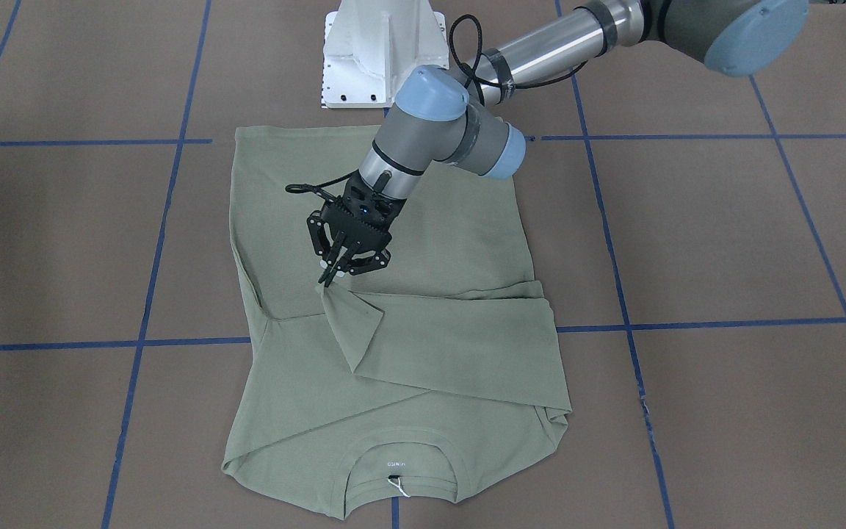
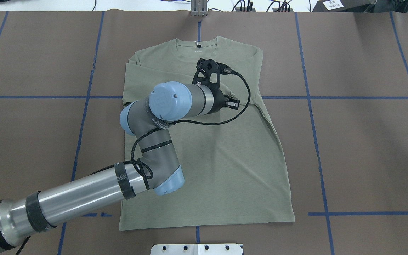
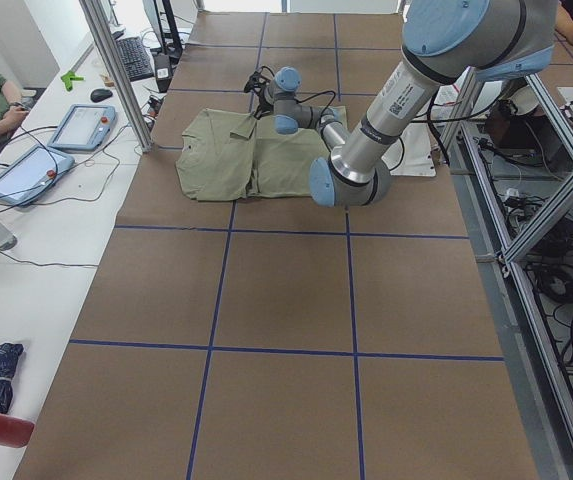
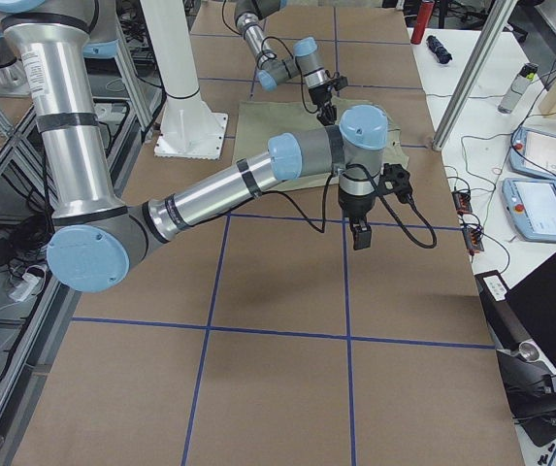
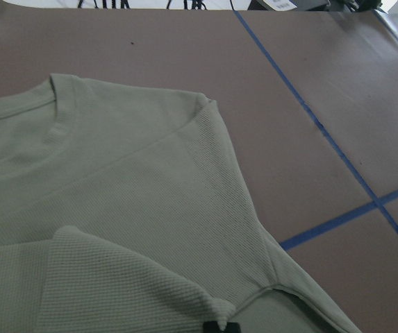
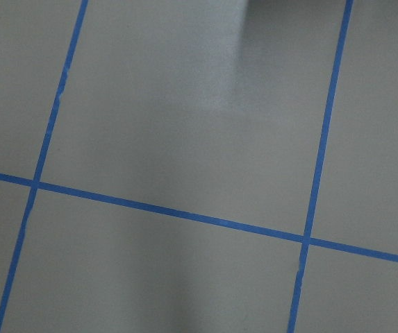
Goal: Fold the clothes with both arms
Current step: 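Fold the held sleeve across the shirt body with the left gripper, release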
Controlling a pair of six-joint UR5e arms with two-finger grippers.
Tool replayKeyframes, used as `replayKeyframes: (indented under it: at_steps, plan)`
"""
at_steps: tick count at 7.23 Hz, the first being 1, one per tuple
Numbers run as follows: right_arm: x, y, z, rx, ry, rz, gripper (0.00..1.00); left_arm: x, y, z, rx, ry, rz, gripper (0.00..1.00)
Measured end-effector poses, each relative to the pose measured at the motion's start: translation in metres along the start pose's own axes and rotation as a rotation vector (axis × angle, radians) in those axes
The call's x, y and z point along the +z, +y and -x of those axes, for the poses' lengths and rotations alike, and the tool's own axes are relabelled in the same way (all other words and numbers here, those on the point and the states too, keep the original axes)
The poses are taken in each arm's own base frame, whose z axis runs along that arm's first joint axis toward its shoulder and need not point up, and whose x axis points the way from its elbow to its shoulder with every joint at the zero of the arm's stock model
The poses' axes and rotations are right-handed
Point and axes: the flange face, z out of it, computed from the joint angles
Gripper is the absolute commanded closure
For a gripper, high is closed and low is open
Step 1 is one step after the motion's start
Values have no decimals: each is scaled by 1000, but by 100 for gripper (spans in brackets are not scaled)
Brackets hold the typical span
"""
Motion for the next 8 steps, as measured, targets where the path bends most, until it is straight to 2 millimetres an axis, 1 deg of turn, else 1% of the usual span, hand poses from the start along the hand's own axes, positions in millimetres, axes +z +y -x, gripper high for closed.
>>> replayKeyframes:
  at_steps: [1,2,3,4,6,8]
  plan:
    - [0,0,-1,1,0,0,0,3,6,-16,8,16,-3,100]
    - [0,0,-1,2,0,0,0,7,8,-34,12,32,-1,100]
    - [0,1,-1,2,0,0,0,11,6,-46,14,37,1,76]
    - [0,1,-1,2,0,0,0,15,6,-50,15,38,3,1]
    - [0,0,-1,4,0,1,0,16,11,-45,12,51,-5,0]
    - [-2,-2,2,-4,-1,-5,0,16,18,-28,13,57,-14,0]
